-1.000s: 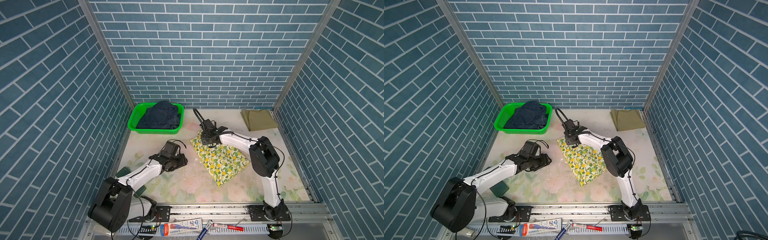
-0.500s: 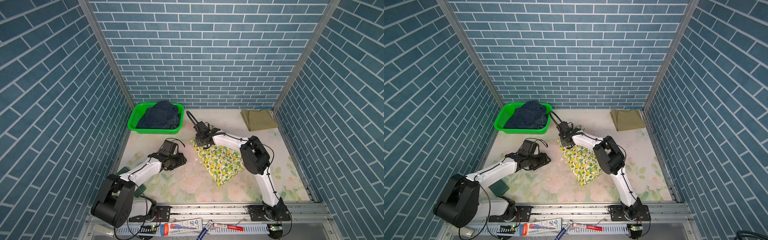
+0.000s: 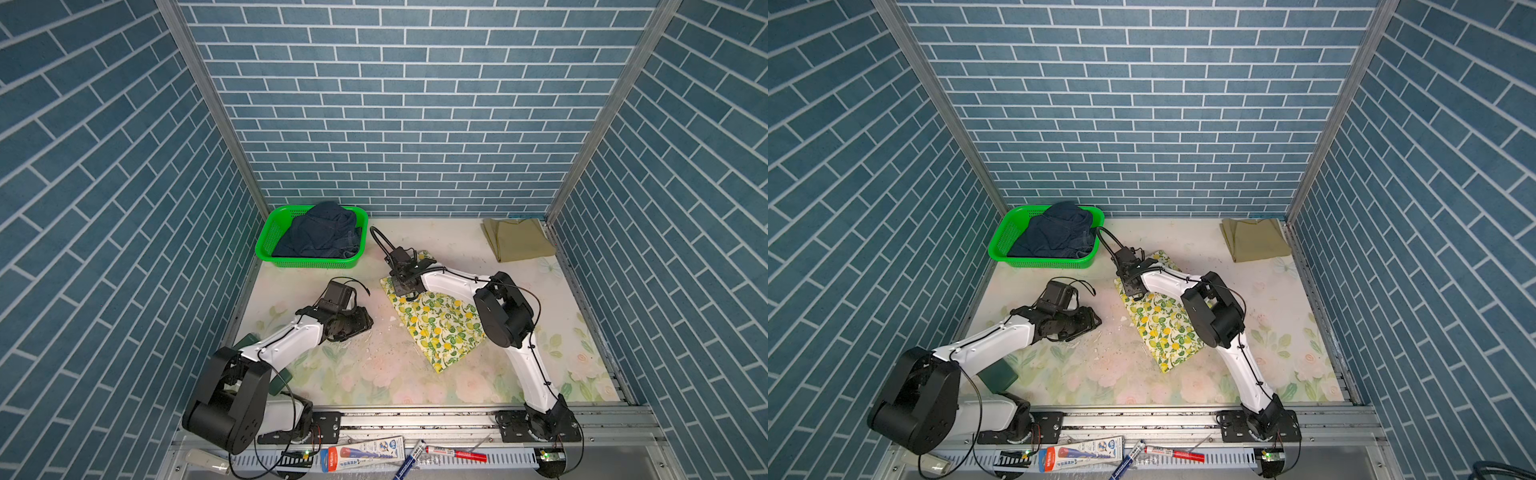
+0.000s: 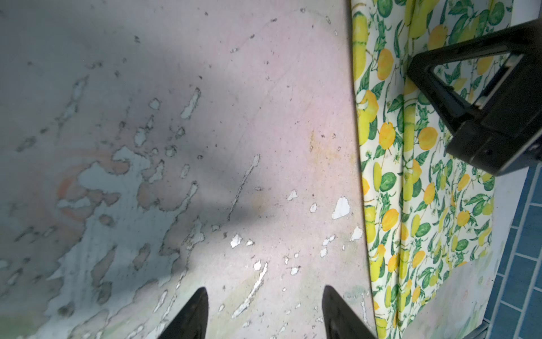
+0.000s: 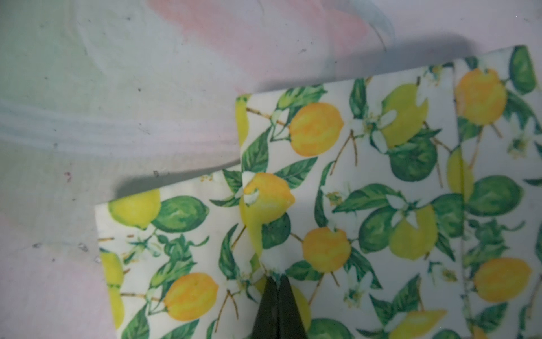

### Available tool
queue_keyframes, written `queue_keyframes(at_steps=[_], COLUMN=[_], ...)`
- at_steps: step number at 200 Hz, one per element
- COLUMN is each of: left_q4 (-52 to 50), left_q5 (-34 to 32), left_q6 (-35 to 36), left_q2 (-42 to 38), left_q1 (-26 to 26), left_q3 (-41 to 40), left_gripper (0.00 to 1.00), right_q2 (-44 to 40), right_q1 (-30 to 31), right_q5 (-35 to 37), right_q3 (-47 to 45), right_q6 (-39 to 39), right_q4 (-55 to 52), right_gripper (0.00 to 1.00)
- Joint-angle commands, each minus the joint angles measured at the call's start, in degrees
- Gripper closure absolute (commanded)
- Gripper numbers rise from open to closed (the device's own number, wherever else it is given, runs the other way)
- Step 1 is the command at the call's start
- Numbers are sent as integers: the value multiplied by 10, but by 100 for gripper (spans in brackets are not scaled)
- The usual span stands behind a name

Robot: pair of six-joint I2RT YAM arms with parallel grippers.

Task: Fold and stack skirts
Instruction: Smooth out the skirt at the center of the table.

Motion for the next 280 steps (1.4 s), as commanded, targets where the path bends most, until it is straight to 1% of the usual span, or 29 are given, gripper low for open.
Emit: queue_keyframes(at_steps=[1, 29, 33, 75, 115, 155, 191, 242, 280], left_q4=[-12, -8, -7, 7, 16, 18, 21, 25, 24], left_q5=[-4, -5, -5, -2, -3, -1, 0, 0, 0], left_q6=[8, 7, 7, 4, 3, 5, 5, 2, 2], left_q2=[-13, -11, -10, -3, 2, -1, -3, -9, -13], left_q1=[4, 4, 4, 4, 4, 5, 5, 4, 5], left_q3=[-7, -7, -7, -11, -14, -17, -23, -30, -32], left_gripper=[38, 38, 38, 38, 38, 38, 39, 38, 38], right_q2=[-12, -43, -62, -120, -150, -164, -174, -163, -127], right_q1=[1, 1, 1, 2, 10, 23, 32, 46, 51], right_q5=[11, -2, -4, -26, -41, -75, -87, -97, -101], right_q3=[14, -2, -4, -36, -51, -66, -92, -100, -73], right_q6=[-5, -7, -7, 5, 21, 20, 17, 30, 43], right_q4=[-15, -14, -14, -24, -41, -51, -50, -46, -49], right_gripper=[100, 100, 100, 100, 100, 100, 100, 100, 100])
